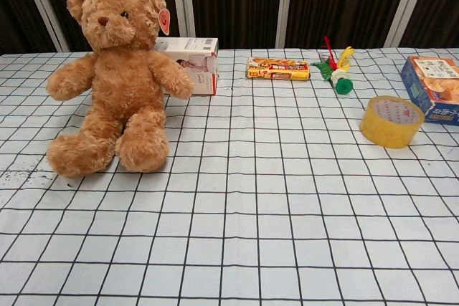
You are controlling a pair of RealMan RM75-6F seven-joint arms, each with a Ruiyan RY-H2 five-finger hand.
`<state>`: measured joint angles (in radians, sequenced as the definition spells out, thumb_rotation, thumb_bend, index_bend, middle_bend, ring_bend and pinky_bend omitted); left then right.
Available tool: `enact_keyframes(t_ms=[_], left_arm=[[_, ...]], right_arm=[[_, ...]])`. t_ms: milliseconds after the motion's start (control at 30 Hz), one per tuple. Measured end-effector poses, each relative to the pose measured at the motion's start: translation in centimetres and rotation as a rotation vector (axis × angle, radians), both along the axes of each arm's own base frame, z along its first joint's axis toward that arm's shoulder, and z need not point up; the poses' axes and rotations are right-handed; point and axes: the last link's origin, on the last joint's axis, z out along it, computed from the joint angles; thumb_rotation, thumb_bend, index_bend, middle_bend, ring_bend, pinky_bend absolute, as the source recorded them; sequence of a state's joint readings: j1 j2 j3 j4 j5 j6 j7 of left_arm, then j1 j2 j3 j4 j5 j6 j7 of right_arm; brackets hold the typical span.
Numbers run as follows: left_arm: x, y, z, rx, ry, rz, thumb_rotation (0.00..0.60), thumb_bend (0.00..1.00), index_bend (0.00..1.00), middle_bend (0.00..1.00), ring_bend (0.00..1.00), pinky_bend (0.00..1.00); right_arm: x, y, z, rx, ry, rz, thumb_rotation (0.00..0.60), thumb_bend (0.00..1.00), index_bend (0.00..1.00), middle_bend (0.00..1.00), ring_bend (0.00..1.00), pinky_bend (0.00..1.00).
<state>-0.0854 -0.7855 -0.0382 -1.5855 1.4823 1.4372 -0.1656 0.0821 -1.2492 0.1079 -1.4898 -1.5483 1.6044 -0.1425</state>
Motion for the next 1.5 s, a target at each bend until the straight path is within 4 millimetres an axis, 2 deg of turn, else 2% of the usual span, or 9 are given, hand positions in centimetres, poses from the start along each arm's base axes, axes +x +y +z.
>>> enact_keyframes(t_ms=[700, 967, 1267, 1367, 1500], left_arm=[[-0.1, -0.2, -0.1, -0.015, -0.022, 0.021, 0.600, 0.26, 0.09, 0.00, 0.00, 0.03], [-0.5, 0.3, -0.7, -0.045, -0.160, 0.078, 0.600, 0.26, 0.09, 0.04, 0.00, 0.03], [-2.3, 4.0, -2.2, -0.113, -0.421, 0.297, 0.600, 0.25, 0.09, 0.03, 0.00, 0.04], [-2.6, 5.8, -3.0, -0.149, -0.548, 0.380, 0.600, 0.23, 0.09, 0.03, 0.00, 0.04], [-2.5, 9.2, -4.1, -0.180, -0.700, 0.460, 0.600, 0.21, 0.09, 0.03, 0.00, 0.04]], right_arm=[[0.1, 0.0, 0.1, -0.002, 0.000, -0.001, 0.600, 0.37, 0.09, 0.12, 0.22, 0.06], [0.4, 0.3, 0.4, -0.011, -0.019, 0.010, 0.600, 0.37, 0.08, 0.12, 0.22, 0.06], [0.8, 0.0, 0.6, -0.014, -0.031, 0.011, 0.600, 0.37, 0.09, 0.12, 0.22, 0.06], [0.8, -0.2, 0.7, -0.018, -0.035, 0.009, 0.600, 0.37, 0.08, 0.12, 0.22, 0.06], [0.7, -0.3, 0.7, -0.015, -0.039, 0.003, 0.600, 0.37, 0.09, 0.12, 0.22, 0.06]])
